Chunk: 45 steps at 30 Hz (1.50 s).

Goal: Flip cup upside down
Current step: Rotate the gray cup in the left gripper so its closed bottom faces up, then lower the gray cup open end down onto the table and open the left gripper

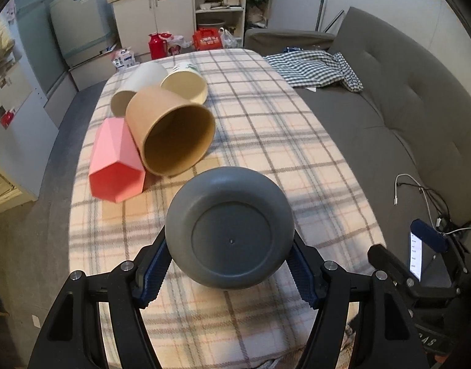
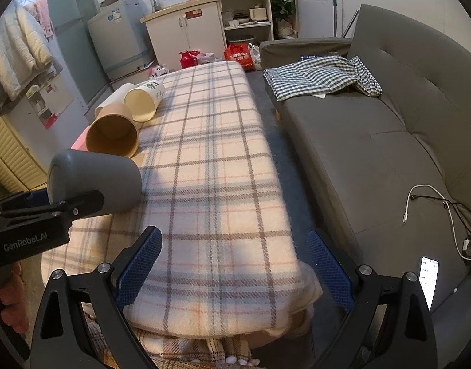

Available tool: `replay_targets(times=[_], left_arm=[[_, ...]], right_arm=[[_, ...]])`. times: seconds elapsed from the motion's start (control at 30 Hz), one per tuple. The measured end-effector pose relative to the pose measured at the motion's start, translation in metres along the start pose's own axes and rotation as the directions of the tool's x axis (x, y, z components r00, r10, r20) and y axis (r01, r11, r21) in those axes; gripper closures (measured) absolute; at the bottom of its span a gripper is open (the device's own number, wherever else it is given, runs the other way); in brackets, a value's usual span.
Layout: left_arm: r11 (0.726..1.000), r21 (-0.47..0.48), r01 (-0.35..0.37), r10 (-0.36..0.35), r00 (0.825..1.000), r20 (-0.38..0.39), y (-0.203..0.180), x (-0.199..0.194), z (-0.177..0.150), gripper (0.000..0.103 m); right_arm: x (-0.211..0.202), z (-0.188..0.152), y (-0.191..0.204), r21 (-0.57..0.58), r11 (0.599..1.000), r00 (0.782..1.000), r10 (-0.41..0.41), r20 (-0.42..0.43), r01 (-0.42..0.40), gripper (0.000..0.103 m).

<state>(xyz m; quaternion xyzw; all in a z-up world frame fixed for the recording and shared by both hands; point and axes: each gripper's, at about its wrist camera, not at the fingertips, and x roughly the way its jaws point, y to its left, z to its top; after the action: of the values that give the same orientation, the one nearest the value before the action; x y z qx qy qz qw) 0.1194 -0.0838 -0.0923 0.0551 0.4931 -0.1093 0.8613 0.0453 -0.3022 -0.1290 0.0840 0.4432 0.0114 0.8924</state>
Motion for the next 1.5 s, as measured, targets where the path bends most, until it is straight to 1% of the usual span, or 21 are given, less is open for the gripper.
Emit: replay_targets(times=[0.23,0.5,0.63,0.7,0.87,1.0,1.07,1.13,1.2,1.3,1.37,1.4,1.43,1.5], left_arm=[[1.000,0.005,0.006,-0.006,1.000,0.002,0.001,0.007,0.014,0.031],[1.000,-0.010,0.002,-0.002,1.000,0.007,0.007,0.003,0.017,0.030],[1.000,-0.015,0.023,-0.023,0.999,0.046,0.011,-0.012,0.020,0.030],[1.000,-0.011,0.018,-0.017,0.997,0.071,0.012,-0.021,0.021,0.030],[0.999,-0.030,0.019,-0.014,0.988,0.152,0.019,-0.050,0.017,0.030],[0.998,-0.067,-0.006,0.022,0.971,0.237,0.027,-0.076,0.002,0.030],[0.997,-0.075,-0.025,0.045,0.959,0.279,0.029,-0.085,-0.007,0.030],[0.995,-0.082,-0.051,0.075,0.943,0.324,0.029,-0.093,-0.018,0.030],[0.994,-0.091,-0.068,0.096,0.931,0.353,0.030,-0.098,-0.030,0.030],[0.990,-0.117,-0.073,0.113,0.915,0.387,0.033,-0.103,-0.046,0.030],[0.988,-0.126,-0.084,0.128,0.907,0.400,0.034,-0.104,-0.055,0.029],[0.988,-0.127,-0.093,0.138,0.902,0.409,0.033,-0.105,-0.060,0.025],[0.987,-0.127,-0.099,0.144,0.898,0.416,0.032,-0.106,-0.064,0.019],[0.986,-0.128,-0.110,0.156,0.887,0.435,0.031,-0.108,-0.073,0.017]], right_arm=[[0.004,0.004,0.001,-0.006,1.000,1.000,-0.002,-0.007,0.002,0.007],[0.002,0.009,0.008,-0.024,1.000,1.000,-0.002,0.002,0.002,0.007],[-0.005,0.011,0.016,-0.042,0.999,1.000,0.002,0.015,-0.001,0.007],[-0.009,0.011,0.020,-0.050,0.999,1.000,0.003,0.024,-0.002,0.007],[-0.030,0.015,0.029,-0.072,0.997,0.997,0.010,0.080,-0.004,0.007],[-0.047,0.015,0.034,-0.080,0.997,0.991,0.021,0.131,-0.011,0.007],[-0.055,0.013,0.037,-0.083,0.996,0.987,0.030,0.155,-0.018,0.007],[-0.062,0.011,0.039,-0.088,0.996,0.983,0.038,0.177,-0.023,0.007],[-0.067,0.009,0.043,-0.098,0.995,0.980,0.043,0.195,-0.024,0.007],[-0.075,0.004,0.048,-0.108,0.994,0.974,0.053,0.222,-0.029,0.007],[-0.077,0.000,0.050,-0.111,0.993,0.971,0.054,0.234,-0.029,0.007],[-0.078,-0.003,0.051,-0.111,0.993,0.969,0.055,0.239,-0.029,0.007],[-0.078,-0.006,0.051,-0.111,0.993,0.968,0.056,0.243,-0.029,0.007],[-0.078,-0.011,0.053,-0.110,0.994,0.969,0.055,0.243,-0.029,0.007]])
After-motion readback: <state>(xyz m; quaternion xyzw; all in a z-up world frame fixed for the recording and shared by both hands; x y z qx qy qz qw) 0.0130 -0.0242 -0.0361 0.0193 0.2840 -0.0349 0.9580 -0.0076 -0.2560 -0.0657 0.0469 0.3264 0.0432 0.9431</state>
